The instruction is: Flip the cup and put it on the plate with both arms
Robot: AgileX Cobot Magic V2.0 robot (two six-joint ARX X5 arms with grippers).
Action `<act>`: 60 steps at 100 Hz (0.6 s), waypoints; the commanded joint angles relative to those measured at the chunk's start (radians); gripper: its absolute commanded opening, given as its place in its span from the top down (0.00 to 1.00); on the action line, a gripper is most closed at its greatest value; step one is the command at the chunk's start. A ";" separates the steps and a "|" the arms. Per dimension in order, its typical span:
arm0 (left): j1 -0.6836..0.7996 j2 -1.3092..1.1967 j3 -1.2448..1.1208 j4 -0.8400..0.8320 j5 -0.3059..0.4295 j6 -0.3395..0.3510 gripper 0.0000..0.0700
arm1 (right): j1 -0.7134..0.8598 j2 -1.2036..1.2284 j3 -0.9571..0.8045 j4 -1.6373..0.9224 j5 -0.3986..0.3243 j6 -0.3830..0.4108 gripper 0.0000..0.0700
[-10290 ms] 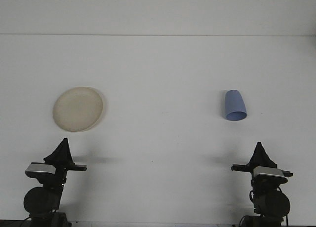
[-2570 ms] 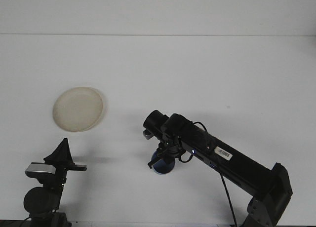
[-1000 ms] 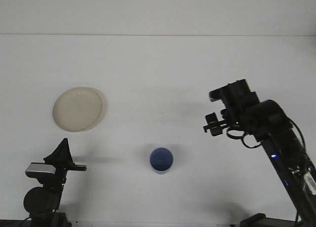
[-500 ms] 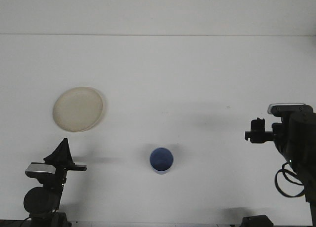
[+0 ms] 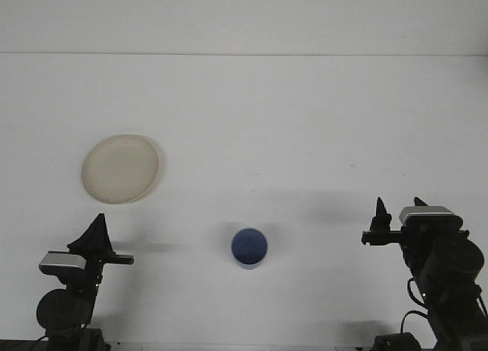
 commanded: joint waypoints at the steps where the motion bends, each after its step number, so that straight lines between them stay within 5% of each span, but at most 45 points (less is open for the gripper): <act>1: 0.001 -0.002 -0.020 0.015 0.001 -0.002 0.98 | 0.002 -0.008 -0.055 0.122 -0.023 -0.014 0.30; 23: 0.001 -0.002 -0.020 0.015 0.001 -0.002 0.98 | 0.003 -0.014 -0.238 0.388 -0.058 -0.051 0.30; 60: 0.001 -0.002 -0.020 0.015 0.001 -0.002 0.98 | 0.001 -0.015 -0.256 0.425 -0.041 -0.068 0.31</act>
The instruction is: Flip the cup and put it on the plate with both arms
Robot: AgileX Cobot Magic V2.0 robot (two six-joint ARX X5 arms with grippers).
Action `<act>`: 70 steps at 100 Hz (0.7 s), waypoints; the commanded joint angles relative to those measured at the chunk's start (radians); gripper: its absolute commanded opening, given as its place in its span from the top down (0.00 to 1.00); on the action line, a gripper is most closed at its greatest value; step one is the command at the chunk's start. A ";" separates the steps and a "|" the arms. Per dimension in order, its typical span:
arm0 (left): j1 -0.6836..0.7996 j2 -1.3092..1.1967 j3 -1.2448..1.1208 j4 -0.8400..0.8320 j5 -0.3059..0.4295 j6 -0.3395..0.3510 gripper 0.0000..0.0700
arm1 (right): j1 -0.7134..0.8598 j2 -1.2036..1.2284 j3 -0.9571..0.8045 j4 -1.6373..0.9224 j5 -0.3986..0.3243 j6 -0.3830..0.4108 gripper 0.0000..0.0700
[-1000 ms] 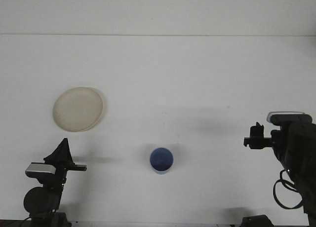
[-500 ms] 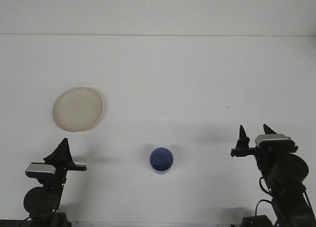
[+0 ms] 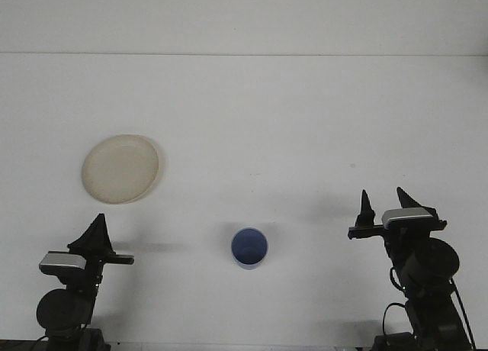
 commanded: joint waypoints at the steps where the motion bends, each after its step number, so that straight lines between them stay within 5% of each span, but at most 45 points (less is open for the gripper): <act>1: 0.001 -0.002 -0.020 0.015 0.001 -0.002 0.98 | 0.002 0.002 0.010 0.011 0.002 -0.012 0.31; 52: 0.001 -0.002 -0.020 0.015 0.002 -0.004 0.98 | 0.001 0.002 0.010 0.011 -0.001 -0.012 0.31; 70: 0.001 -0.001 0.021 -0.023 0.002 -0.084 0.98 | 0.001 0.002 0.010 0.011 -0.001 -0.012 0.31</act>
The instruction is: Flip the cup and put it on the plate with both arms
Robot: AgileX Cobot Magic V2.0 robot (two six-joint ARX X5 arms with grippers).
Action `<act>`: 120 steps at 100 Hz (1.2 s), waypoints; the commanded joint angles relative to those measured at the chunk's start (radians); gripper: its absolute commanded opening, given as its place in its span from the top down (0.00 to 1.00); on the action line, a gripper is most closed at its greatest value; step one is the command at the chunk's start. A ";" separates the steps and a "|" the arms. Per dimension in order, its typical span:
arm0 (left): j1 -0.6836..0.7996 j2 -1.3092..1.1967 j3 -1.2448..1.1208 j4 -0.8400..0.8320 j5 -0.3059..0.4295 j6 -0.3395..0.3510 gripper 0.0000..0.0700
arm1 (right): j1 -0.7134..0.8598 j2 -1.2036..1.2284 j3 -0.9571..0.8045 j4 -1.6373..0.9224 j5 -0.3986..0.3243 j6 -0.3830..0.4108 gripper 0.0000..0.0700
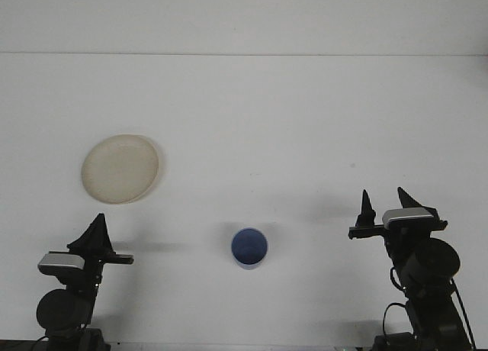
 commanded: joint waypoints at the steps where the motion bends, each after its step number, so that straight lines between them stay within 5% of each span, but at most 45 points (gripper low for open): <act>1: 0.001 0.000 0.024 -0.027 0.002 -0.047 0.98 | 0.001 0.002 0.010 0.011 0.000 -0.012 0.31; 35: 0.000 0.160 0.399 -0.330 0.004 -0.096 0.98 | 0.001 0.002 0.010 0.011 0.000 -0.012 0.31; 82: 0.000 0.749 1.096 -1.014 0.004 -0.031 0.98 | 0.001 0.002 0.010 0.011 -0.003 -0.012 0.31; 120: 0.000 0.914 1.182 -1.240 0.004 -0.032 0.98 | 0.001 0.002 0.010 0.011 -0.003 -0.012 0.31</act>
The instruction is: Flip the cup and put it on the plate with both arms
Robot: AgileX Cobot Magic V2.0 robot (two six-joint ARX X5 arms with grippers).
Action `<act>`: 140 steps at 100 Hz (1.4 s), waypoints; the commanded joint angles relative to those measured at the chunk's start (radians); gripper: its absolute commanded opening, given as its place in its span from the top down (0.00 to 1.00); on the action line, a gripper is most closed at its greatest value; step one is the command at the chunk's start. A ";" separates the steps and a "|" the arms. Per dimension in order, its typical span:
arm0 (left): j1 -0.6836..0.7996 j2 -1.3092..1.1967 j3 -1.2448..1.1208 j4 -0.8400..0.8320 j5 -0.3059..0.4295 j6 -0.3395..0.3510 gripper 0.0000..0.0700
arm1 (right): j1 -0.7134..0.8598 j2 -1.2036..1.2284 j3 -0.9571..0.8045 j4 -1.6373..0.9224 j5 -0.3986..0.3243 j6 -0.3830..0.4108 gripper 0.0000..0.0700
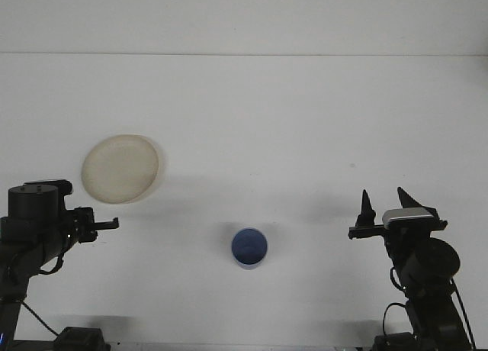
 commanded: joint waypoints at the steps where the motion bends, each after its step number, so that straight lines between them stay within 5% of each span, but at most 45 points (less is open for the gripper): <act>1: 0.000 0.004 0.020 0.002 0.002 0.008 0.98 | 0.001 0.002 0.010 0.011 -0.001 -0.012 0.31; 16: 0.000 -0.002 0.020 0.005 0.001 0.008 0.95 | 0.001 0.002 0.010 0.011 -0.001 -0.012 0.31; 31: 0.000 -0.005 0.020 0.003 0.002 0.008 0.45 | 0.001 0.002 0.010 0.011 -0.001 -0.012 0.31; 44: 0.000 -0.007 0.020 0.002 0.002 0.009 0.33 | 0.001 0.002 0.010 0.011 -0.001 -0.012 0.31; 59: -0.018 -0.006 0.021 -0.005 0.015 0.008 0.32 | 0.001 0.002 0.010 0.011 -0.001 -0.012 0.31; 79: -0.110 0.038 0.037 0.003 0.162 -0.005 0.28 | 0.001 0.002 0.010 0.011 -0.001 -0.012 0.31; 140: -0.629 0.484 0.143 0.212 0.163 -0.080 0.28 | 0.001 0.002 0.010 0.011 -0.001 -0.012 0.31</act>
